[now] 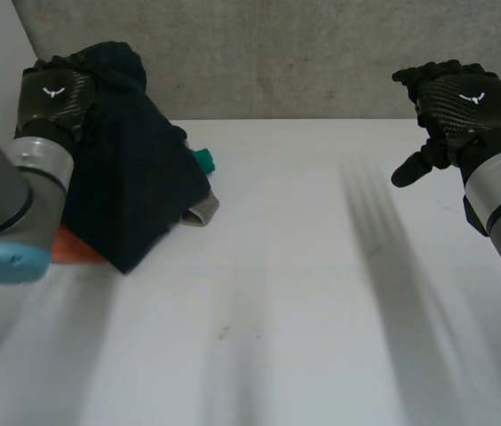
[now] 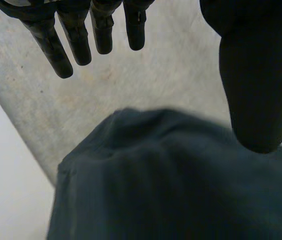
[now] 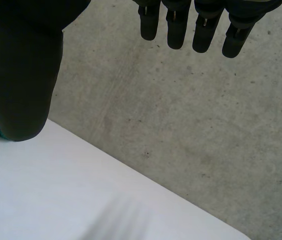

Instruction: Fold the laundry.

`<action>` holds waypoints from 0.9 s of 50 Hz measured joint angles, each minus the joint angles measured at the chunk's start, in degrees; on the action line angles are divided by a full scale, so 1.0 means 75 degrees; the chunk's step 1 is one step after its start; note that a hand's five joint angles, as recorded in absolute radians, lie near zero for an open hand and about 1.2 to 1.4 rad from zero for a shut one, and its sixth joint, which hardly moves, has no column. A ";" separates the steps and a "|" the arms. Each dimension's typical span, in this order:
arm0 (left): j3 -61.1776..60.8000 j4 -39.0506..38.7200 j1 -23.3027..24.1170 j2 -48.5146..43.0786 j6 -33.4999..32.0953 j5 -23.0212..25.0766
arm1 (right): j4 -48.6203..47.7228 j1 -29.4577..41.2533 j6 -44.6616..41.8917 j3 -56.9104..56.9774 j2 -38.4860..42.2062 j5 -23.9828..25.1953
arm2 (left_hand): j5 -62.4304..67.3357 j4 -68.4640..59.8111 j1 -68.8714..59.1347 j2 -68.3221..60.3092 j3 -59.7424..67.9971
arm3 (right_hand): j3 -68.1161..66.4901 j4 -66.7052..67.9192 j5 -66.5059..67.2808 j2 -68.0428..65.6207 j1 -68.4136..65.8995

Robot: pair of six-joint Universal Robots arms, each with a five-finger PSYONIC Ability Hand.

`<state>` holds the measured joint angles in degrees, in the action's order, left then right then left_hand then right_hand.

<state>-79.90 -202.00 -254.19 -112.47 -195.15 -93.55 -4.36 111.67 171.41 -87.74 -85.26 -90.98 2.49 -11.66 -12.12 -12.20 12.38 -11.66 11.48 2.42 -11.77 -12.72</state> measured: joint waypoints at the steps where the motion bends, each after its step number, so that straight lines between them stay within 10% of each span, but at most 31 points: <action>1: 0.0369 -0.0078 -0.0114 -0.0455 -0.0275 0.0023 | 0.0002 0.0005 -0.0002 -0.0009 0.0001 0.0002 | 0.0000 0.0000 0.0001 0.0000 0.0000 | 0.0000 0.0000 0.0000 0.0000 0.0000; 7: 0.1878 -0.0206 -0.0742 -0.2311 -0.1519 0.0490 | 0.0005 0.0017 -0.0011 -0.0057 0.0002 0.0011 | -0.0001 -0.0005 -0.0003 0.0000 0.0000 | 0.0000 -0.0001 0.0000 0.0000 0.0000; 13: 0.2523 -0.0314 -0.1015 -0.3127 -0.2072 0.1401 | 0.0002 0.0012 -0.0029 -0.0104 0.0011 0.0020 | 0.5556 -0.6301 -0.5699 -0.6207 0.5847 | 0.0000 -0.0001 0.0000 0.0000 0.0000; 17: 0.2405 -0.0388 -0.0771 -0.2917 -0.1972 0.1719 | -0.0004 -0.0011 -0.0038 -0.0113 0.0020 0.0017 | 0.6794 -0.7541 -0.6318 -0.7409 0.7197 | 0.0000 0.0000 0.0000 0.0000 0.0000; 31: 0.0244 -0.0373 0.1425 0.0700 0.0495 0.2083 | -0.0051 -0.0368 -0.0069 0.0068 -0.0029 0.0028 | 0.7037 -0.7575 -0.6511 -0.7474 0.7369 | 0.0000 0.0000 0.0000 0.0000 0.0000; 39: -0.0836 -0.0354 0.2886 0.0599 0.1286 0.2855 | -0.0028 -0.0685 -0.0082 0.0162 -0.0060 0.0127 | 0.7042 -0.7452 -0.6502 -0.7331 0.7287 | 0.0000 -0.0001 0.0000 0.0000 0.0000; 42: -0.0924 -0.0313 0.3256 0.0074 0.1308 0.2950 | 0.0002 -0.0698 -0.0132 0.0159 -0.0029 0.0238 | 0.6007 -0.6165 -0.5612 -0.6087 0.6051 | 0.0000 -0.0001 0.0000 0.0000 0.0000; 45: -0.0912 -0.0255 0.3464 -0.0307 0.1266 0.2944 | 0.0030 -0.0667 -0.0245 0.0125 0.0045 0.0357 | 0.1381 -0.1528 -0.0718 -0.1350 0.1506 | 0.0000 0.0000 0.0000 0.0000 0.0000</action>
<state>-86.75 -203.91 -228.21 -114.77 -185.66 -71.47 -4.14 106.67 169.57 -86.81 -84.92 -88.30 12.85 -23.12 -17.51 -22.33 23.67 -11.66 11.48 2.42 -11.77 -12.72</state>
